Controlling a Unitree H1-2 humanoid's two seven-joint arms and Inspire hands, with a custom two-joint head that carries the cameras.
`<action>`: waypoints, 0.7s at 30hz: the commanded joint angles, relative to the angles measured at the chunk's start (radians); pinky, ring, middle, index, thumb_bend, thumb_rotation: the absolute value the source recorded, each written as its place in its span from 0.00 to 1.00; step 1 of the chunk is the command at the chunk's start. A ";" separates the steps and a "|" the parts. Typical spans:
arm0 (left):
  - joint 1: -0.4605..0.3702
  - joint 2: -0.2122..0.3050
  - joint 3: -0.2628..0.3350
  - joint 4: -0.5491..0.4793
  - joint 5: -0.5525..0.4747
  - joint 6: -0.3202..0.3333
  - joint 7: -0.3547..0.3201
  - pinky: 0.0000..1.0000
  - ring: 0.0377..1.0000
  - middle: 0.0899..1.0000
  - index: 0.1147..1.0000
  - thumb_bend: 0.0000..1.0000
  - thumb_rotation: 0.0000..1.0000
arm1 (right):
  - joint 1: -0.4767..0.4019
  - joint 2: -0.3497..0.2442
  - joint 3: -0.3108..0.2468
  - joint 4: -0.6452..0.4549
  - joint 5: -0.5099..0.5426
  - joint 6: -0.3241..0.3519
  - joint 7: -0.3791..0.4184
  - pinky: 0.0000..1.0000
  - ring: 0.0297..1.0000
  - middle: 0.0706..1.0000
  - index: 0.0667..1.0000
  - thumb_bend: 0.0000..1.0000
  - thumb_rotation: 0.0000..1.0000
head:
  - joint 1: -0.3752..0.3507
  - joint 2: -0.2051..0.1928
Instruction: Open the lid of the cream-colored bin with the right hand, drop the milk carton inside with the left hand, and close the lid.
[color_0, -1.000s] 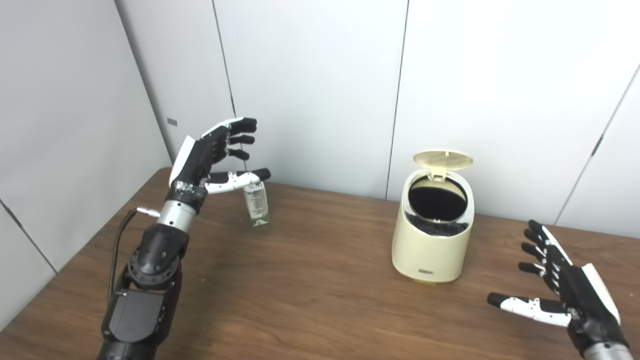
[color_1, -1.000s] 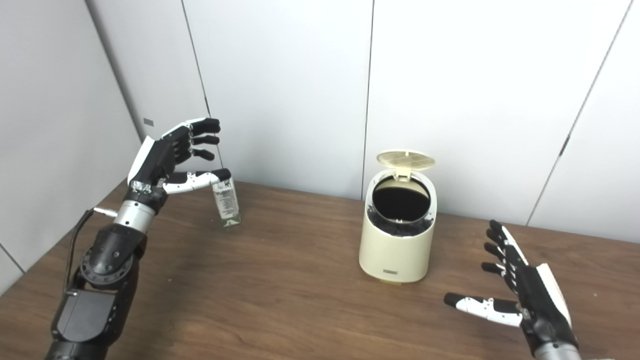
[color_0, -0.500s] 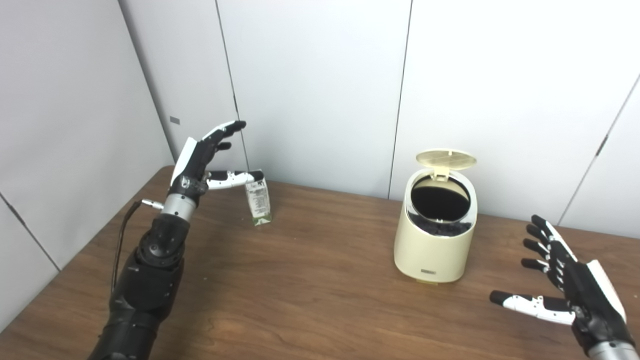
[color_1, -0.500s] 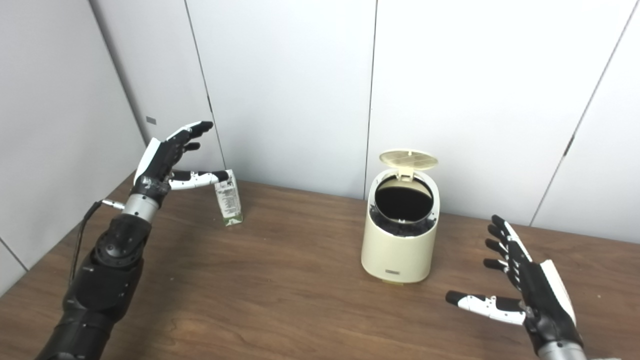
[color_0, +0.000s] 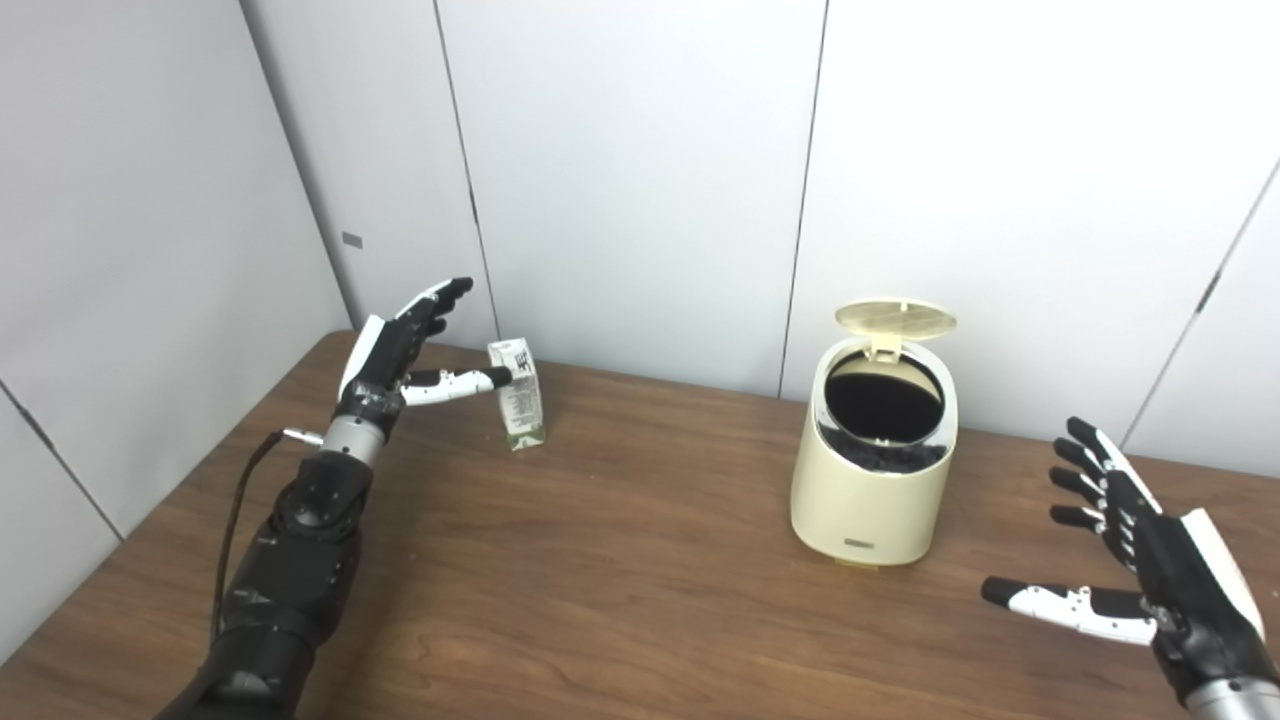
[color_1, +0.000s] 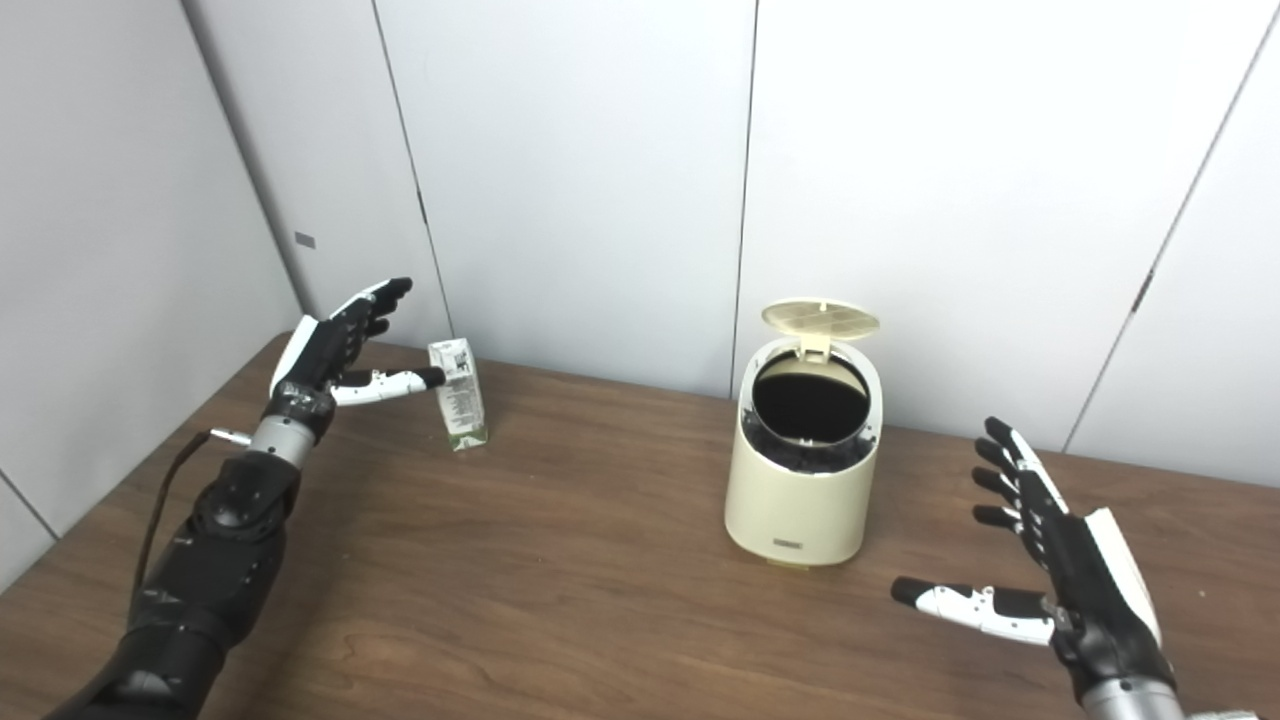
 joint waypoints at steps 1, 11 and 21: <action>-0.054 0.006 0.015 0.006 -0.020 -0.043 0.023 0.84 0.89 0.91 0.90 0.97 0.23 | -0.020 -0.020 -0.005 -0.049 -0.004 -0.002 0.007 0.78 0.88 0.92 0.95 0.70 0.00 | 0.000 0.002; -0.069 -0.015 -0.004 0.087 0.028 -0.046 0.127 0.72 0.79 0.83 0.87 0.92 0.20 | -0.003 -0.028 -0.013 -0.080 0.001 0.024 0.019 0.79 0.89 0.93 0.96 0.71 0.00 | -0.005 0.009; -0.074 -0.043 -0.013 0.130 0.017 -0.045 0.156 0.72 0.77 0.80 0.84 0.91 0.16 | 0.021 -0.021 -0.013 -0.106 0.004 0.045 0.021 0.80 0.89 0.94 0.97 0.68 0.00 | -0.022 0.014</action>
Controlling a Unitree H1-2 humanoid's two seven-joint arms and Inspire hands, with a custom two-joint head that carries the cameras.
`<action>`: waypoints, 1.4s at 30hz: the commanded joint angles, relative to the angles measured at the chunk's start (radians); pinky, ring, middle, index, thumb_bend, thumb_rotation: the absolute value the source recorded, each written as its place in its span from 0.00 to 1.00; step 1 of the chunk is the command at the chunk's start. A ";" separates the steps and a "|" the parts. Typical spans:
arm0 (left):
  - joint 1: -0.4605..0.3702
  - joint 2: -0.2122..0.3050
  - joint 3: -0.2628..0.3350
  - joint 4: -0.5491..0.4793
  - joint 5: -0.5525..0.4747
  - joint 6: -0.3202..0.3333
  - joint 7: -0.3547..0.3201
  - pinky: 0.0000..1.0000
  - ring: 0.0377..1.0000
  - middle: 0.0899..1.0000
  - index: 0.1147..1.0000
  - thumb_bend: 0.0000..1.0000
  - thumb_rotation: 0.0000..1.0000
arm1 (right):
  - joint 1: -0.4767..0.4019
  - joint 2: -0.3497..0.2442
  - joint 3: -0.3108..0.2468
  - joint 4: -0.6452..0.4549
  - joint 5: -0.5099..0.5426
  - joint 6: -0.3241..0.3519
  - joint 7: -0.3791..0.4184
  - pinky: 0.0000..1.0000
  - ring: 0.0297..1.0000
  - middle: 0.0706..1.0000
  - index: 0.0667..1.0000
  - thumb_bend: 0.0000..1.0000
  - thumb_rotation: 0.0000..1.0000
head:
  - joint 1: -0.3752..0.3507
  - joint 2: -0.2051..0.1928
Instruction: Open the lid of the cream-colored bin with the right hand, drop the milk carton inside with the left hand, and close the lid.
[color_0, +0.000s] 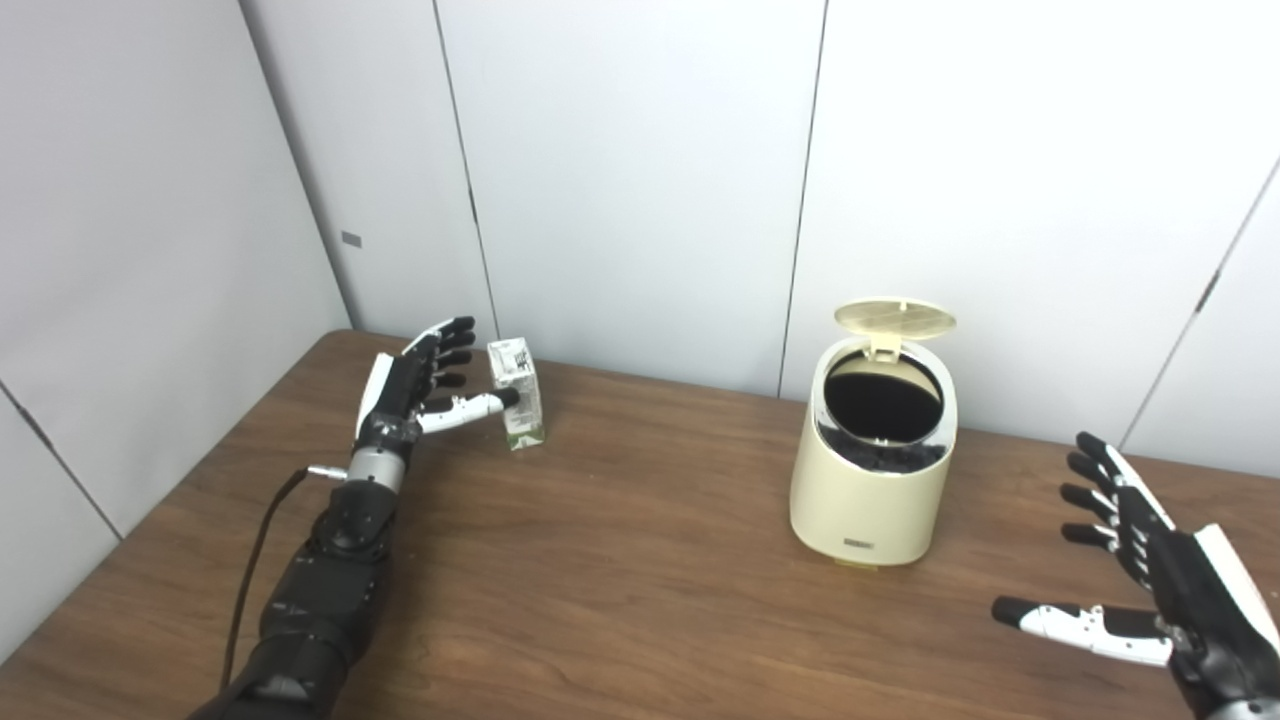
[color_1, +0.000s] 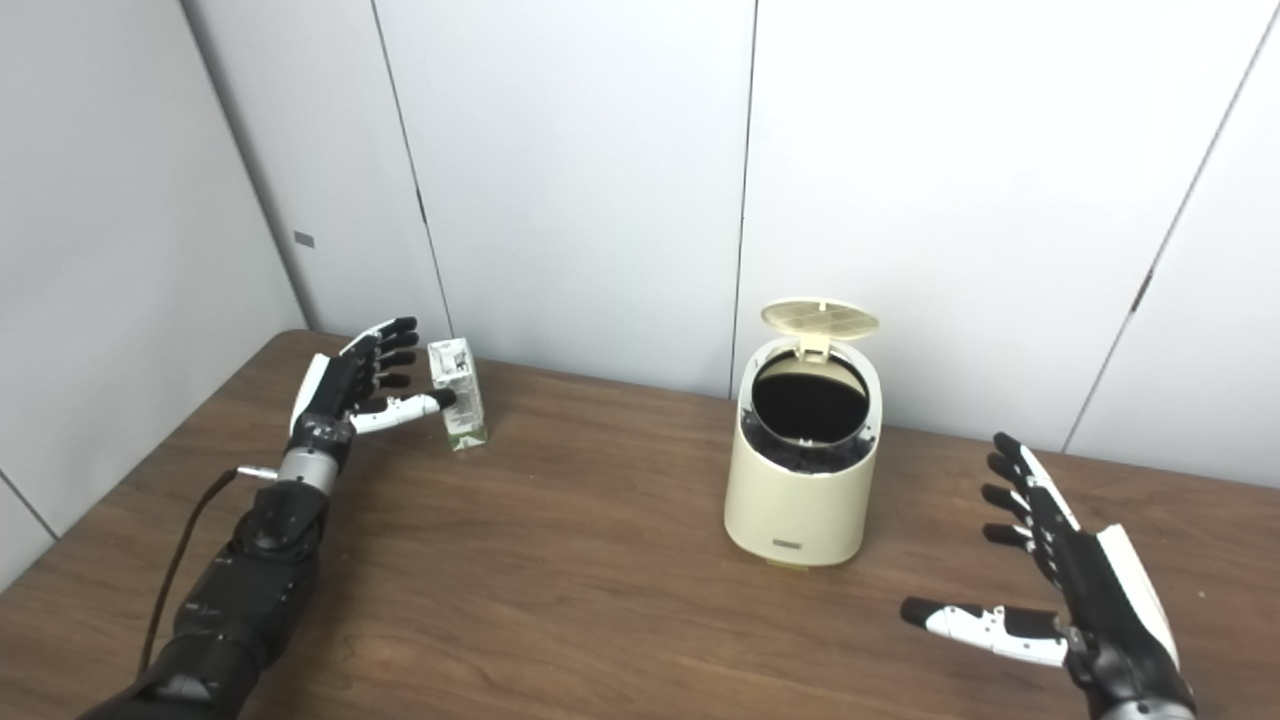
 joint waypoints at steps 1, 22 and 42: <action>-0.055 0.014 0.008 -0.004 -0.013 -0.039 0.025 0.71 0.76 0.79 0.83 0.92 0.15 | -0.019 -0.005 -0.009 -0.047 0.009 -0.015 -0.001 0.80 0.89 0.94 0.98 0.68 0.00 | 0.001 0.001; -0.088 -0.008 -0.021 0.046 -0.028 -0.039 0.000 0.73 0.75 0.75 0.79 0.87 0.14 | 0.008 -0.014 -0.010 -0.059 -0.002 -0.036 0.000 0.77 0.88 0.94 0.97 0.66 0.00 | -0.014 0.008; -0.107 -0.059 0.028 0.035 -0.080 -0.039 0.003 0.61 0.64 0.65 0.69 0.80 0.01 | 0.019 -0.013 -0.014 -0.075 0.000 -0.013 0.004 0.80 0.89 0.95 0.98 0.65 0.00 | -0.013 0.019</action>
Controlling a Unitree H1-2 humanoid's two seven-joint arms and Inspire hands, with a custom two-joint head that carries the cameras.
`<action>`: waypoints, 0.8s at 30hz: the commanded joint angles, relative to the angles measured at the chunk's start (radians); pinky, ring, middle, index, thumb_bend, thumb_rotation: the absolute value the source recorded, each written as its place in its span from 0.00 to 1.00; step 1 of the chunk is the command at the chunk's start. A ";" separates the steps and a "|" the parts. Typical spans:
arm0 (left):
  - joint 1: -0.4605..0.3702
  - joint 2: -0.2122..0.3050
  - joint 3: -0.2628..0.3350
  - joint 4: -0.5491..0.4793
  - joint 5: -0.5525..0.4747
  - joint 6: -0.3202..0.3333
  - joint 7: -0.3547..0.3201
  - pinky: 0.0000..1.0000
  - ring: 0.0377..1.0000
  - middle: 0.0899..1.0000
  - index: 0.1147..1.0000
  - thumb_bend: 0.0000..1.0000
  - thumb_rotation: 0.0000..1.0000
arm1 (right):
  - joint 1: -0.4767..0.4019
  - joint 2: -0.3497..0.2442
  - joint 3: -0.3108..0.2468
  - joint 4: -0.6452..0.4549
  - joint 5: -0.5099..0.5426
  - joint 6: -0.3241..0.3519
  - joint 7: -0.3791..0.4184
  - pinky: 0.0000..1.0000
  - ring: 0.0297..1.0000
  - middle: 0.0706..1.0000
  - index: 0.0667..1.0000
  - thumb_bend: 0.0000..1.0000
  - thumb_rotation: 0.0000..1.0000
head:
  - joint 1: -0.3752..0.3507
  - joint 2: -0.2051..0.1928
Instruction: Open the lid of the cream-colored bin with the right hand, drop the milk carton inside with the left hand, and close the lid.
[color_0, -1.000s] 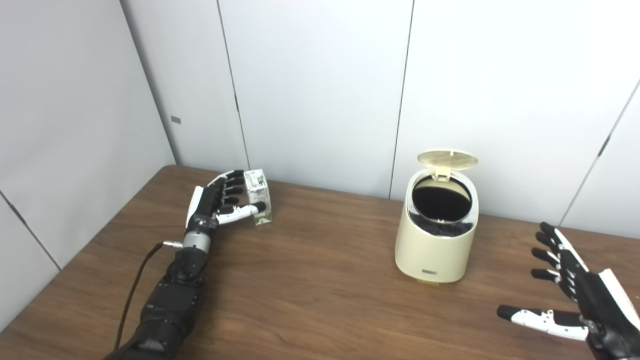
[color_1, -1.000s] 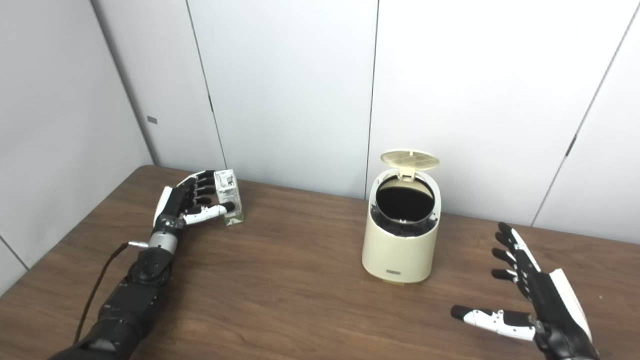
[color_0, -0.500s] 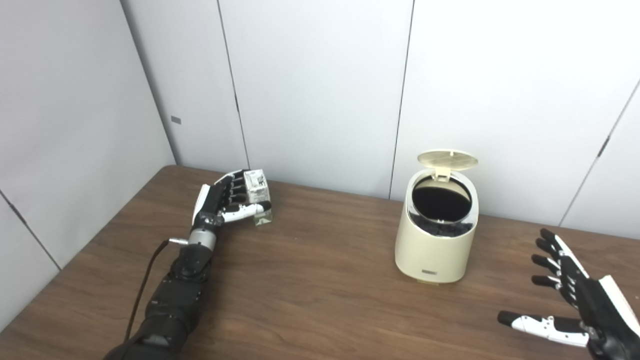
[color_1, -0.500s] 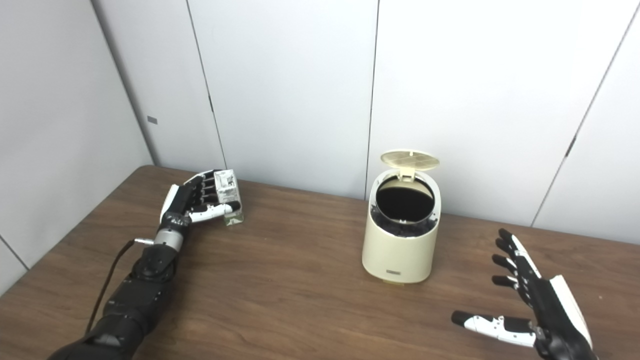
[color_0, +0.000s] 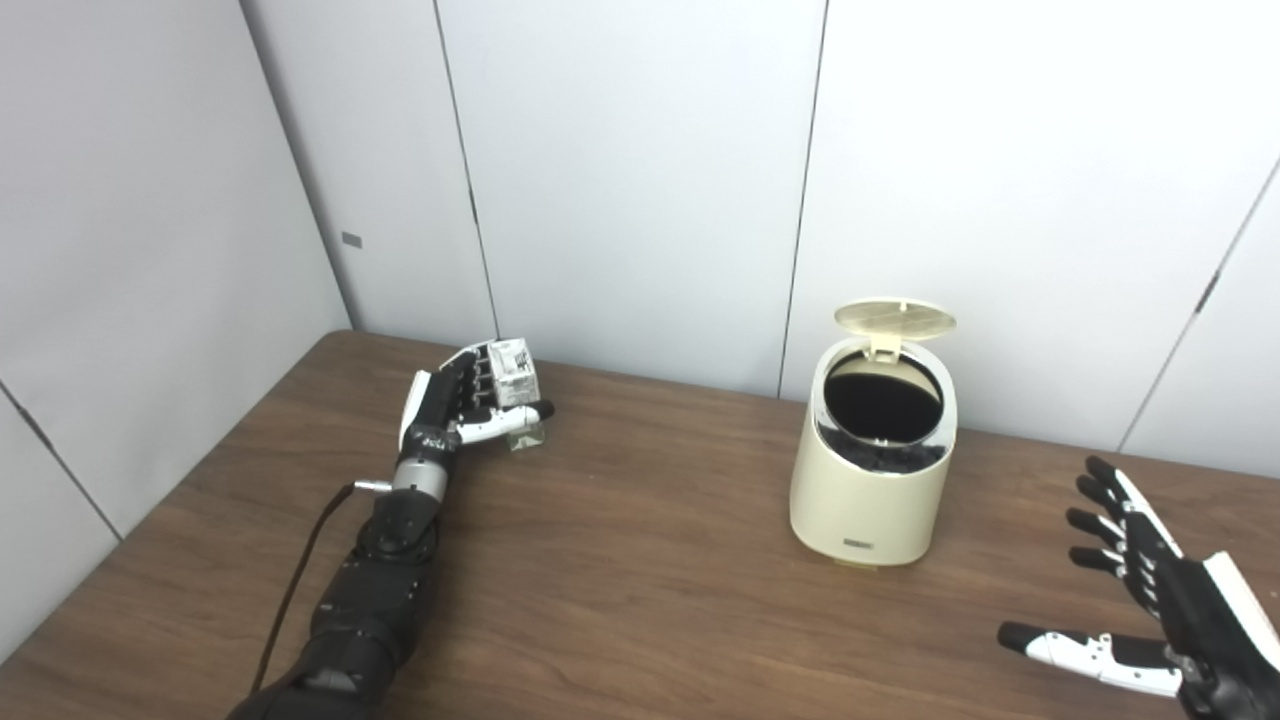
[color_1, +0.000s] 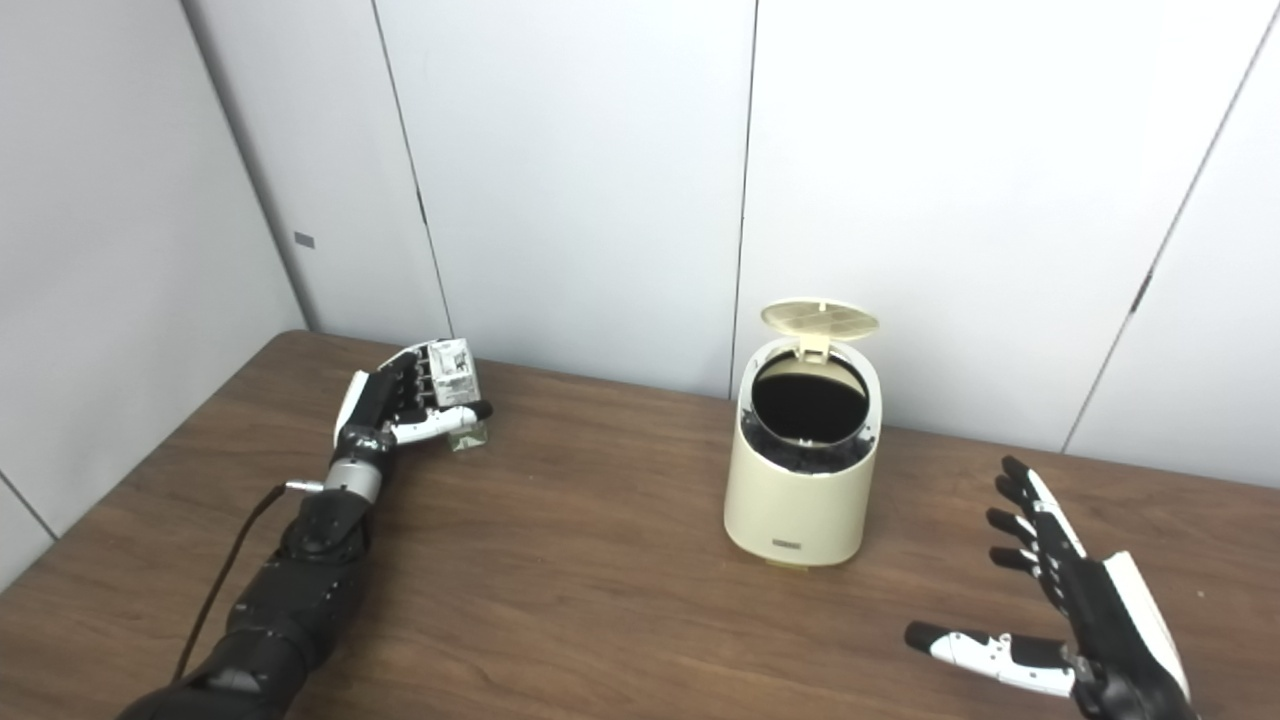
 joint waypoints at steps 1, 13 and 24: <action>-0.057 0.014 0.016 -0.039 -0.001 -0.038 0.028 0.56 0.59 0.60 0.63 0.78 0.00 | -0.022 -0.005 -0.011 -0.035 0.009 -0.011 -0.004 0.80 0.89 0.95 0.98 0.65 0.00 | 0.002 0.002; -0.051 0.007 0.023 -0.074 0.029 -0.038 0.118 0.42 0.44 0.43 0.42 0.52 0.00 | -0.021 -0.006 -0.006 -0.035 0.007 -0.004 -0.001 0.83 0.89 0.96 0.98 0.64 0.00 | 0.002 0.009; -0.038 -0.002 0.021 -0.131 0.037 -0.038 0.123 0.39 0.41 0.43 0.42 0.52 0.00 | -0.024 0.000 -0.001 -0.026 0.004 -0.012 -0.003 0.84 0.89 0.95 0.99 0.64 0.00 | -0.007 0.012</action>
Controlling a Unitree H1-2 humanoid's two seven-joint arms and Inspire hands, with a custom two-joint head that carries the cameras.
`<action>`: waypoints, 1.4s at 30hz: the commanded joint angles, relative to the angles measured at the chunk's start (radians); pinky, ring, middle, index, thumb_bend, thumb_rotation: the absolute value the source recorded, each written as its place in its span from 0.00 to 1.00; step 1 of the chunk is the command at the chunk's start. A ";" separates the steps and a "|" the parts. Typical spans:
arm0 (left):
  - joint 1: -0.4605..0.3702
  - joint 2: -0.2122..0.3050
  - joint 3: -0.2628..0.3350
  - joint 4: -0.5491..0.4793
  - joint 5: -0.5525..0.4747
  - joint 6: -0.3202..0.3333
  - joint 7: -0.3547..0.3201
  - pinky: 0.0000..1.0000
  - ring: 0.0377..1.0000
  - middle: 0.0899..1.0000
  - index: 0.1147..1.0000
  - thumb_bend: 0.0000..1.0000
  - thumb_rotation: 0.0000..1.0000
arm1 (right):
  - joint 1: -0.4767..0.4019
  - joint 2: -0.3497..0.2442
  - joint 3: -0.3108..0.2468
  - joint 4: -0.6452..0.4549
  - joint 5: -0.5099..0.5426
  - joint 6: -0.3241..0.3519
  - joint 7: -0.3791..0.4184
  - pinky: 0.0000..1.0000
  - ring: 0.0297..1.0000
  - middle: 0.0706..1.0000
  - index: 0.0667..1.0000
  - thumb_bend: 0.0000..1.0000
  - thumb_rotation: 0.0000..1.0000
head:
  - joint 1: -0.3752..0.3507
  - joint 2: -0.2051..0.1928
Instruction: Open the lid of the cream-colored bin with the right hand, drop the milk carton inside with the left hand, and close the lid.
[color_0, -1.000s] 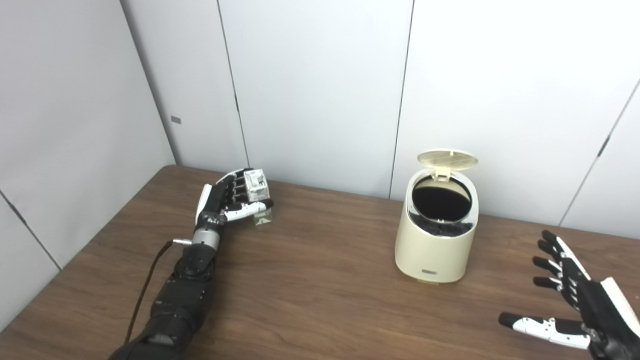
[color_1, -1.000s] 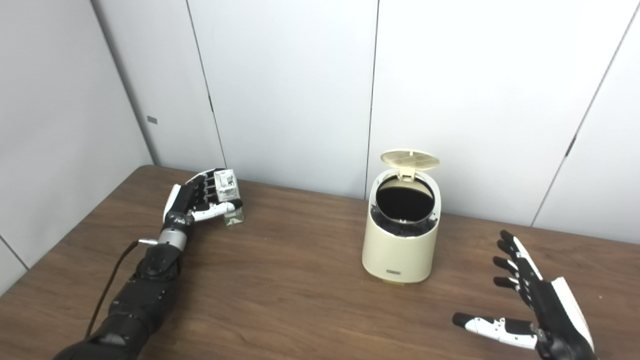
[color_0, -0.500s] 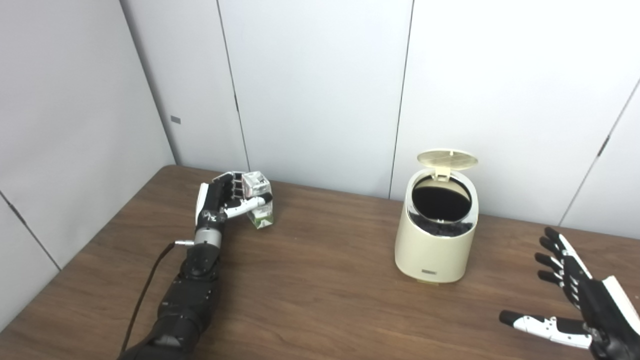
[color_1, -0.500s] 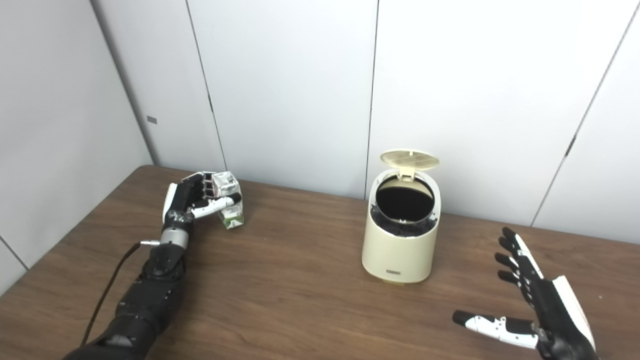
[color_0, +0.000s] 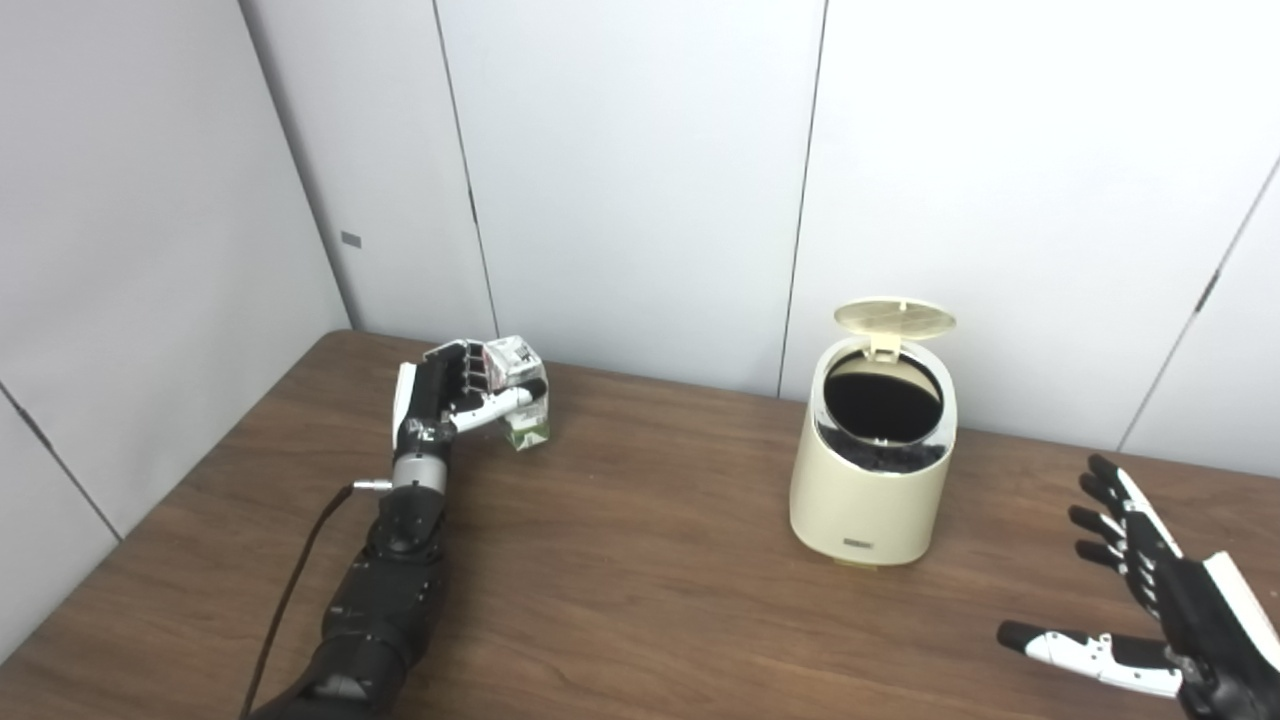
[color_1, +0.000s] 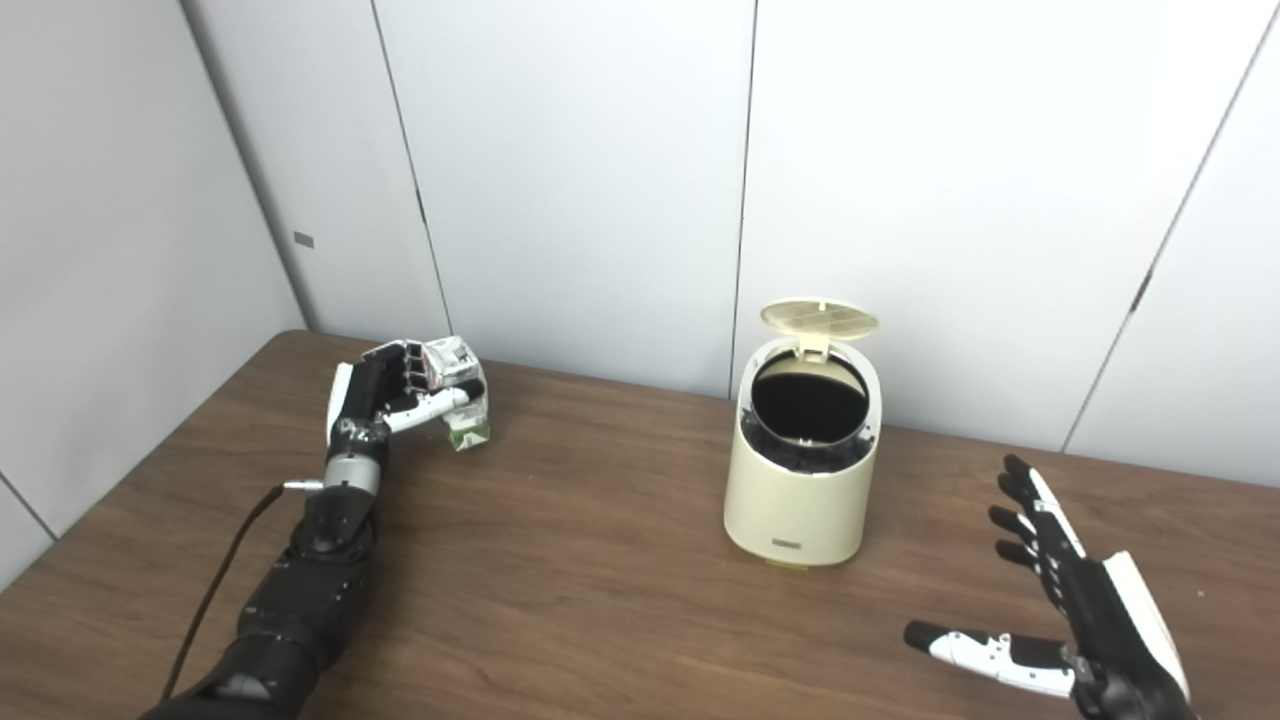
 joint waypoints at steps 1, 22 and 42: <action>-0.046 0.016 0.000 -0.069 0.006 -0.038 0.011 0.39 0.41 0.43 0.42 0.52 0.00 | -0.025 -0.002 -0.003 -0.017 0.001 -0.020 -0.006 0.83 0.89 0.95 0.98 0.64 0.00 | -0.003 0.002; 0.066 -0.137 -0.076 -0.629 0.174 0.058 0.056 0.36 0.40 0.42 0.42 0.52 0.00 | -0.032 -0.008 -0.011 0.139 -0.007 -0.218 -0.046 0.76 0.87 0.92 0.95 0.72 0.04 | -0.106 0.018; 0.060 -0.224 -0.167 -0.806 0.094 0.087 -0.100 0.38 0.41 0.43 0.42 0.52 0.00 | -0.050 0.016 0.007 0.241 -0.041 -0.313 -0.078 0.70 0.84 0.91 0.94 0.76 0.23 | -0.189 0.026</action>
